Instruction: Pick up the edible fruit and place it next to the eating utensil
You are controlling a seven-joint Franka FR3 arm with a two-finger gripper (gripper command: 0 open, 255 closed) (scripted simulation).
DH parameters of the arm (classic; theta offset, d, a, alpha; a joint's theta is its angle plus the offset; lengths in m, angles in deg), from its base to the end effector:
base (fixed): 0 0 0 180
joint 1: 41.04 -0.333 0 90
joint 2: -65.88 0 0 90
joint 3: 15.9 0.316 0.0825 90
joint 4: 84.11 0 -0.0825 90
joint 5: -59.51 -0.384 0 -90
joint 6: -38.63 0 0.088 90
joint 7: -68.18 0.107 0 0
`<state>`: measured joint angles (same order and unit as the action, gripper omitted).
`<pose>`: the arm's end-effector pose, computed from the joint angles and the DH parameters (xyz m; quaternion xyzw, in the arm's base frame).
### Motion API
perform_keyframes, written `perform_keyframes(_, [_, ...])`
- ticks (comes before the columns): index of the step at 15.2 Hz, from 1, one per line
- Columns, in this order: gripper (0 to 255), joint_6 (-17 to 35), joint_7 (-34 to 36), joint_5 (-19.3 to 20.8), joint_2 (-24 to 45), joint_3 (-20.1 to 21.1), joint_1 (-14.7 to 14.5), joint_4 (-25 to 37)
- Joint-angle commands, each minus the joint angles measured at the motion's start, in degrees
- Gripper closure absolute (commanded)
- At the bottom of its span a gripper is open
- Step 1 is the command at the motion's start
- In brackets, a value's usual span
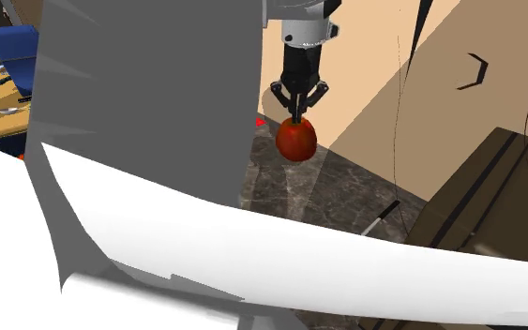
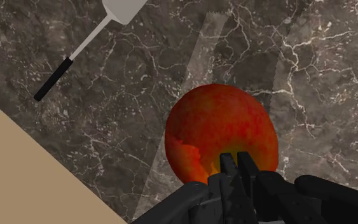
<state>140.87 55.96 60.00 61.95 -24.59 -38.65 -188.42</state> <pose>0.5341 -0.1076 0.5613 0.9998 0.0109 0.0157 0.0022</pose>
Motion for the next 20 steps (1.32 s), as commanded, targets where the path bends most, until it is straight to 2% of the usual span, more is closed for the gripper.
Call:
perform_keyframes(1, [255,-1.49,0.02,0.0,0.0,0.02,-0.02,1.46])
perform_keyframes(2, [255,-1.64,0.02,0.0,0.0,0.02,-0.02,1.61])
perform_keyframes(10, [255,-0.86,9.76,0.5,-11.32,5.73,-3.87,-10.51])
perform_keyframes(20, [255,-1.85,22.2,-2.36,-21.24,14.4,-8.74,-19.45])
